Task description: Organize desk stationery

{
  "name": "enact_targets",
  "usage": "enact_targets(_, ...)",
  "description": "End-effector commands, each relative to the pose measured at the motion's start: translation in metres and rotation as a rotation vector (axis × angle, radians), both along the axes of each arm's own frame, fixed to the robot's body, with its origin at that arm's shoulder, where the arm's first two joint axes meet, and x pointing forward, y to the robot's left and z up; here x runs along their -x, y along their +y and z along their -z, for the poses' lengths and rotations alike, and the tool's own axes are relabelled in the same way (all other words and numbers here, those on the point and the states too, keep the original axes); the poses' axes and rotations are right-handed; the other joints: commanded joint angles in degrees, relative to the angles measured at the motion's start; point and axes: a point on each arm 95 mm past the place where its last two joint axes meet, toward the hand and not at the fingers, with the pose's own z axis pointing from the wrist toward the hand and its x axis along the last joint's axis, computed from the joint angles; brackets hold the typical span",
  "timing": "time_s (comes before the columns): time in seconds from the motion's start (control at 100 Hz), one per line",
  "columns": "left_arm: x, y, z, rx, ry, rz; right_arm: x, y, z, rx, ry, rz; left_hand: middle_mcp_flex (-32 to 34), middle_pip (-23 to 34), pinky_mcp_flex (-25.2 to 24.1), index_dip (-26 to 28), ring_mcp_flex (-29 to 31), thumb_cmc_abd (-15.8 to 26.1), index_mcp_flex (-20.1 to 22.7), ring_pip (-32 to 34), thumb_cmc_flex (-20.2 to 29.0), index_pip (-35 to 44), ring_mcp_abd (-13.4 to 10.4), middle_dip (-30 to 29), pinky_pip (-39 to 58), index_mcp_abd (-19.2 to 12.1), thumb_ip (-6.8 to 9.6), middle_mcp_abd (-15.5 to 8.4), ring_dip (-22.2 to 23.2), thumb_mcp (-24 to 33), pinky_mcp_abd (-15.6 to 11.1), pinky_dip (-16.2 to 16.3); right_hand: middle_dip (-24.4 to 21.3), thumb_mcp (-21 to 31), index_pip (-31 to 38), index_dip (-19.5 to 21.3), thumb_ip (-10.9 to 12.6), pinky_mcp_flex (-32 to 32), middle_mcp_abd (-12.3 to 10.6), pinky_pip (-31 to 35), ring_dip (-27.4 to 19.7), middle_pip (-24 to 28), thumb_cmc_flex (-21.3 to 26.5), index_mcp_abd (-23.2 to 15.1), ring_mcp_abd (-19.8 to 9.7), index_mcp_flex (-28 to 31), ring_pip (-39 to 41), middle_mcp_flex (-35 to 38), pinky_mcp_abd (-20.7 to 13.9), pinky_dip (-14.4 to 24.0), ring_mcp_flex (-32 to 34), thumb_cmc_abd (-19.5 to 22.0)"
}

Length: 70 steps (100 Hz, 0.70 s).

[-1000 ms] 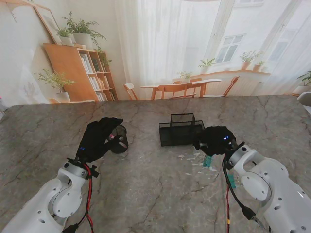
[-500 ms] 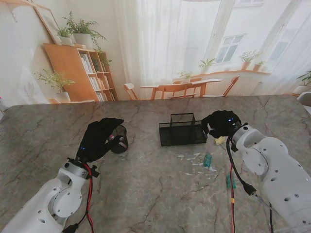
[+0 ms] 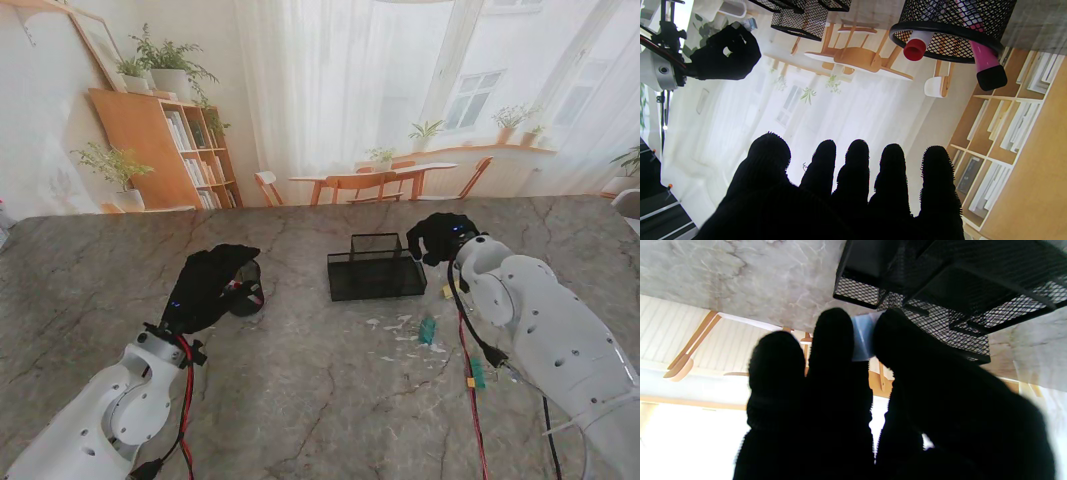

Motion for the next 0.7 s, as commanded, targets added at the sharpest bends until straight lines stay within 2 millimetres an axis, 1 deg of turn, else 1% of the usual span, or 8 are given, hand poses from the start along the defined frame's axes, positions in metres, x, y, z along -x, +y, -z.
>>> enact_targets(0.0, 0.001, -0.001, 0.002, -0.002, 0.006, 0.007, -0.007, 0.005, -0.003, -0.012, 0.011, 0.004, 0.3, -0.2, -0.5, 0.3, 1.2, 3.2, 0.4, 0.5, 1.2, 0.4, -1.4, 0.2, -0.3, -0.1, -9.03, -1.2, 0.1, -0.8, -0.7, -0.8, -0.4, 0.9, -0.1, -0.4, 0.9, 0.4, -1.2, 1.2, 0.6, 0.0, 3.4, 0.2, -1.8, -0.5, 0.2, 1.1, -4.8, -1.0, 0.6, 0.3)
enact_targets(0.14, 0.0, -0.002, 0.002, -0.005, 0.008, 0.009, -0.015, 0.009, 0.005, -0.009, 0.043, 0.032, 0.3, -0.2, -0.5, 0.4, 1.2, 3.3, 0.5, 0.5, 1.3, 0.5, -1.4, 0.2, -0.3, -0.2, -9.01, -1.2, 0.1, -0.7, -0.7, -0.8, -0.4, 0.9, -0.1, -0.3, 1.0, 0.5, -0.8, 1.4, 0.6, 0.2, 3.6, 0.6, -1.5, -0.6, 0.3, 1.0, -4.6, -1.0, 0.7, 0.2)
enact_targets(0.35, 0.0, -0.002, 0.002, -0.008, 0.012, 0.011, -0.022, 0.01, 0.014, -0.003, 0.078, 0.072, 0.4, -0.2, -0.5, 0.4, 1.3, 3.2, 0.6, 0.5, 1.2, 0.5, -1.4, 0.2, -0.3, -0.3, -9.02, -1.3, 0.1, -0.8, -0.7, -0.8, 0.5, 1.2, -0.1, 0.1, 1.4, 0.6, 0.6, 1.9, 0.9, 0.9, 4.1, 2.2, -1.1, -1.0, 1.0, 0.3, -4.4, -1.0, 0.6, 0.0)
enact_targets(0.48, 0.0, -0.002, 0.002, -0.008, 0.012, 0.012, -0.025, 0.011, 0.018, -0.003, 0.086, 0.097, 0.4, -0.2, -0.5, 0.4, 1.3, 3.3, 0.6, 0.5, 1.2, 0.5, -1.5, 0.2, -0.4, -0.3, -9.02, -1.4, 0.0, -0.7, -0.7, -0.8, 1.1, 1.2, -0.3, 0.3, 1.6, 0.6, 1.5, 2.1, 1.0, 1.3, 4.4, 3.1, -0.8, -1.4, 1.4, -0.2, -4.2, -1.1, 0.5, 0.1)
enact_targets(0.69, 0.0, -0.002, 0.002, -0.007, 0.011, 0.013, -0.031, 0.012, 0.021, -0.012, 0.094, 0.14, 0.4, -0.2, -0.5, 0.4, 1.4, 3.2, 0.7, 0.5, 1.1, 0.6, -1.4, 0.2, -0.5, -0.2, -9.03, -1.3, 0.0, -0.8, -0.6, -0.8, 1.7, 0.5, -0.5, 0.7, 2.3, 0.7, 2.2, 2.2, 0.9, 1.6, 4.2, 3.7, -0.9, -2.5, 1.4, -1.2, -4.5, -1.3, 0.4, 1.2)
